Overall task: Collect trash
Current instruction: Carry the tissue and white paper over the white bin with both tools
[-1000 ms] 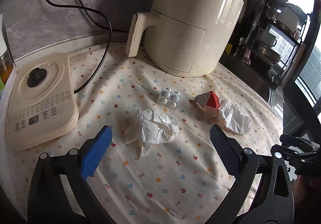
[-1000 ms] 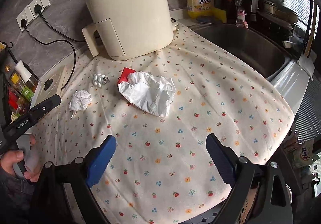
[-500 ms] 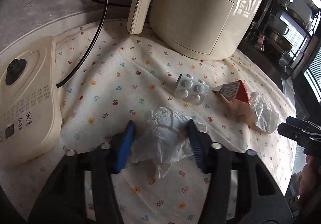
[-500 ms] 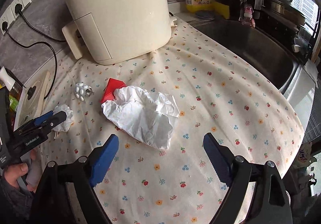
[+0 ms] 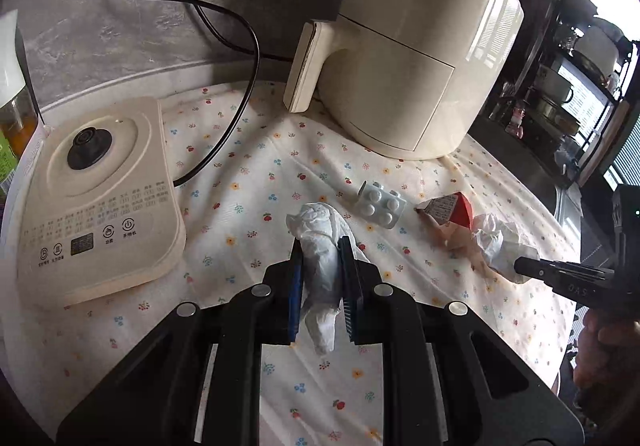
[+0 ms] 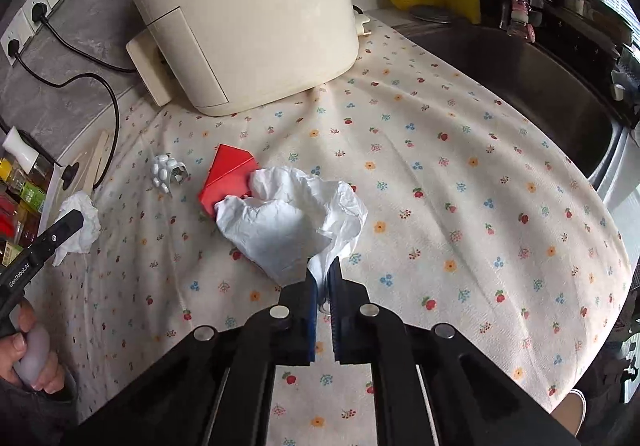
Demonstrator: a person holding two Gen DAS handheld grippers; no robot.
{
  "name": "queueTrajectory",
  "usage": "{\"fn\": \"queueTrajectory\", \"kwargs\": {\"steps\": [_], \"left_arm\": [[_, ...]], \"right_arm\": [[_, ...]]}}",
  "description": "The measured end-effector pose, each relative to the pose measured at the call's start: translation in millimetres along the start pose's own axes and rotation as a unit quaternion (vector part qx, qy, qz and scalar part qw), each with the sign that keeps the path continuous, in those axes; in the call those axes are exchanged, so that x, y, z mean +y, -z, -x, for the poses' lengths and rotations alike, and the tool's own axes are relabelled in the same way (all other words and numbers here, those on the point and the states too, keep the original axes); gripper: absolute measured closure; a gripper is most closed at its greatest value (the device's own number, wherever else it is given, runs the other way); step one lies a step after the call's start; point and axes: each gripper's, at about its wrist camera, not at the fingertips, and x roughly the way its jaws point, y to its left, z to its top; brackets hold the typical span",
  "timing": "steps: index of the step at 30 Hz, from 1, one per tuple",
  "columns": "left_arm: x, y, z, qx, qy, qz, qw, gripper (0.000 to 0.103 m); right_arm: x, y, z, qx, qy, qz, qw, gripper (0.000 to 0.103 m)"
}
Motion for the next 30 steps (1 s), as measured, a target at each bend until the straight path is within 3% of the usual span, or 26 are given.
{"fn": "queueTrajectory", "kwargs": {"steps": [13,17,30], "left_arm": [[-76,15,33,-0.027,0.031,-0.038,0.9984,0.086],[-114,26,37,-0.017,0.052,-0.042,0.9976,0.086],[-260,68,32,0.018,0.119,-0.135,0.9835,0.086]], "right_arm": [[-28,45,73,-0.036,-0.022,0.004,0.999,0.098],[-57,65,100,-0.044,-0.012,-0.007,0.999,0.098],[-178,139,168,-0.051,0.033,-0.092,0.994,0.097]]}}
